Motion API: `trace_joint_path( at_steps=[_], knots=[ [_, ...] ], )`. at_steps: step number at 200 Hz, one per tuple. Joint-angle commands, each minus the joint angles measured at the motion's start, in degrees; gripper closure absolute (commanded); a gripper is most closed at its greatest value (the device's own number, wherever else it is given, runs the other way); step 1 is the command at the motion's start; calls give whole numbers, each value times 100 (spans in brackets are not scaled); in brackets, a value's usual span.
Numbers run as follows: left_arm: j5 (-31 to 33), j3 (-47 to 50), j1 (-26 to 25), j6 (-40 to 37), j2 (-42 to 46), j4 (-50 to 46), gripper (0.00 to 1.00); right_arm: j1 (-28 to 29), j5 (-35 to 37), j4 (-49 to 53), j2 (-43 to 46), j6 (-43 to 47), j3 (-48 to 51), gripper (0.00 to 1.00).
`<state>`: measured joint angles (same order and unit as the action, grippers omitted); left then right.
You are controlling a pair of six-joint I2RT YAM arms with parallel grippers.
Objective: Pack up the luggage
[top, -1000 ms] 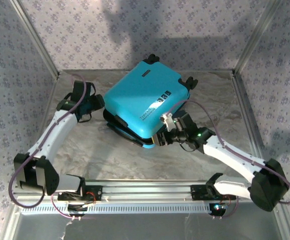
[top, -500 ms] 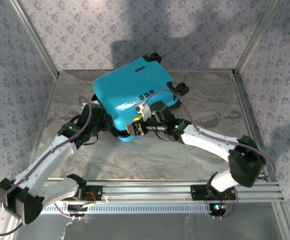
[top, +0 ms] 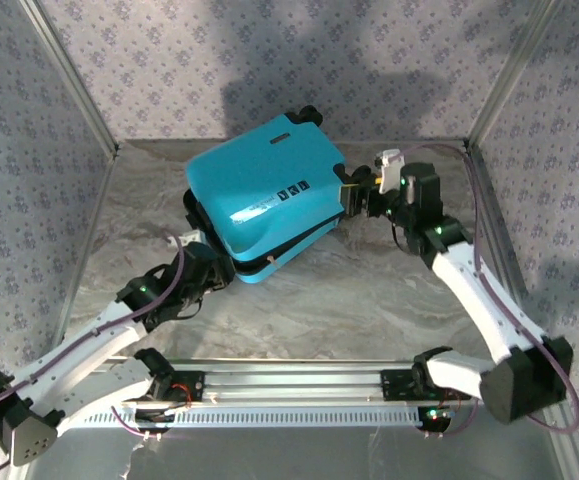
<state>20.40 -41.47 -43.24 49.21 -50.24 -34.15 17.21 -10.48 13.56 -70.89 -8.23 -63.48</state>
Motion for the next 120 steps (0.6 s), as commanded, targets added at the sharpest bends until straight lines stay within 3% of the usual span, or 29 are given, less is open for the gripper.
trace_joint_path(
  at_steps=[1,22,42,83,101,120],
  knots=[
    [511,-418,65,-103,-237,-8,32,-239,-791,524,-814,513,-1061,9],
    [91,-836,574,-442,-423,-79,31,-457,-1349,1127,-1937,881,-2418,9],
    [85,-1082,988,-681,-528,-140,31,-618,-1807,1509,-2858,969,-3536,7],
    [-882,-1151,2192,-946,-882,153,39,-657,-2014,2960,-4705,1307,-5961,0],
    [-1008,-1146,2447,-1025,-1053,284,44,-643,-2180,3301,-5212,1333,-6584,2],
    [-1387,-1040,2725,-1045,-1248,583,46,-559,-2259,3351,-5372,1368,-6614,5]
  ],
)
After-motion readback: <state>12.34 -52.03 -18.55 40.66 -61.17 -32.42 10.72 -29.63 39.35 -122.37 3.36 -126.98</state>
